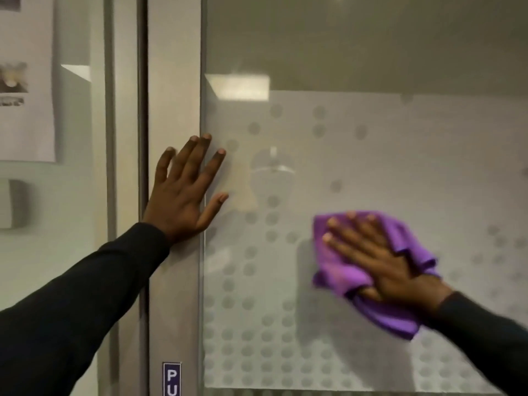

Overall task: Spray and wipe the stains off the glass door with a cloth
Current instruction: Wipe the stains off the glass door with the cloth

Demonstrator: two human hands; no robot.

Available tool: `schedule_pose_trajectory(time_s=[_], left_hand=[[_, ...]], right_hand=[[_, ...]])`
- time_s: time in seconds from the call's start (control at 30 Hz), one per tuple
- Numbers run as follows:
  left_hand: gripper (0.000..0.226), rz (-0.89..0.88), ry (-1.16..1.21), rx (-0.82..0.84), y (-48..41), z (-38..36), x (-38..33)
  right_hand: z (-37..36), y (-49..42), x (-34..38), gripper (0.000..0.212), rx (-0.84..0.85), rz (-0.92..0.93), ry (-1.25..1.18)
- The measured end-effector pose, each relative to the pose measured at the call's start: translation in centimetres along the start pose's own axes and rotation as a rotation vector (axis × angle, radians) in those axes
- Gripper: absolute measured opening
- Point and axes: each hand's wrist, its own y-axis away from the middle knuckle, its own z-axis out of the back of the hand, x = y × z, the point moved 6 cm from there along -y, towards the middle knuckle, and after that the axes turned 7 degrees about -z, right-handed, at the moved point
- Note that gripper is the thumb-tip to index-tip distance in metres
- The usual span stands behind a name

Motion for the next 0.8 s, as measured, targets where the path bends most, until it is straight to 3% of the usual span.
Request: schedule_pose_trajectory(time_s=[0.17,0.23,0.3,0.4,0.53,0.6,0.7,0.8], left_hand=[[0.070,0.010,0.018,0.016,0.1,-0.3,0.1],[0.067,0.022,0.037,0.021,0.1,-0.4,0.2],[0.064,0.026,0.048,0.022,0.2,-0.3,0.2],[0.063,0.016,0.045,0.011,0.2,-0.2,0.3],[0.063,0.012,0.052,0.004,0.3,-0.2,0.4],[0.063,0.010,0.061,0.015,0.3,-0.3,0.4],[0.064,0.011,0.071,0.024,0.3,-0.3,0.4],[0.063,0.014,0.081,0.019,0.4,-0.2,0.3]], right_hand=[[7.4,-5.6,-10.1,0.087,-0.277,-0.626,0.077],[7.8,-9.3,-9.1,0.089,-0.372,-0.873,0.066],[7.0,-13.0,-5.1,0.091,-0.422,-0.945,0.032],[3.1,-15.3,4.7,0.085,-0.334,-0.609,-0.016],[-6.1,-7.3,17.7,0.074,0.047,-0.019,-0.205],[-9.1,-1.1,21.2,0.064,0.243,0.295,-0.172],[-8.6,3.1,18.8,0.052,0.323,0.580,-0.004],[-4.2,-0.9,10.8,0.052,0.223,0.522,0.065]])
